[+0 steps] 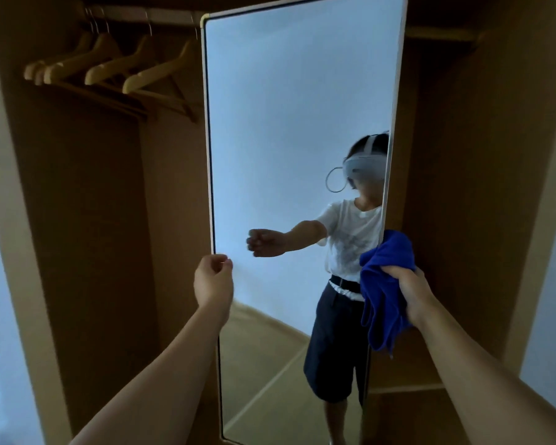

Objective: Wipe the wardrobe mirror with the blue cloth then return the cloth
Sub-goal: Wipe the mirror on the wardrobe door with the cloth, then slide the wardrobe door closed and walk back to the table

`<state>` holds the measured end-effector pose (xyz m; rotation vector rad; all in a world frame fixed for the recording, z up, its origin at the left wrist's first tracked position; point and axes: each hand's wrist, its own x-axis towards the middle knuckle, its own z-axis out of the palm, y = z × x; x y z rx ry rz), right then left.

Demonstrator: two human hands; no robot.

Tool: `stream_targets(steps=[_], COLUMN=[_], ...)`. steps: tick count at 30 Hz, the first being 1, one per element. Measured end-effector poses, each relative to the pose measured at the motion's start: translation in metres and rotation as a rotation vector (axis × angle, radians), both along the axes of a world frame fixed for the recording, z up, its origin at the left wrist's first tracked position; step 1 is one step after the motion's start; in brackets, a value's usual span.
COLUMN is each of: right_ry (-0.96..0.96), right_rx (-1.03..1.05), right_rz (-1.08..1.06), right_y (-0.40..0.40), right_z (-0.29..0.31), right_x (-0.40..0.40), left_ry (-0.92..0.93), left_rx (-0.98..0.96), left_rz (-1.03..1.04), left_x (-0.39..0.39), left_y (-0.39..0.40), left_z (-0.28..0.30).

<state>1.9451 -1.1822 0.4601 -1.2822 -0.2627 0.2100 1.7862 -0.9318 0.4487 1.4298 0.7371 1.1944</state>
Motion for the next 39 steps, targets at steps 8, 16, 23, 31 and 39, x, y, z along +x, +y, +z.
stream_targets(steps=[8,16,23,31,39], right_ry=[0.004,0.009,-0.034,-0.102,-0.192], right_rx=[-0.106,-0.122,-0.253,-0.49,-0.505], right_rz=[0.05,0.107,0.213,0.301,0.349], right_y=[-0.014,-0.015,-0.015,-0.016,0.0], right_z=[-0.026,-0.04,-0.053,-0.082,-0.088], right_x=[-0.03,-0.056,-0.072,-0.081,-0.09], left_ry=[0.161,0.378,0.466,0.51,0.543], left_rx=[0.235,0.348,0.371,0.5,0.554], left_rz=[-0.219,-0.398,-0.337,-0.225,-0.079], left_x=[0.008,0.006,-0.005,-0.013,-0.014], left_y=[-0.103,-0.166,-0.172,-0.169,-0.162], left_z=[-0.024,-0.063,-0.079,-0.09,-0.095])
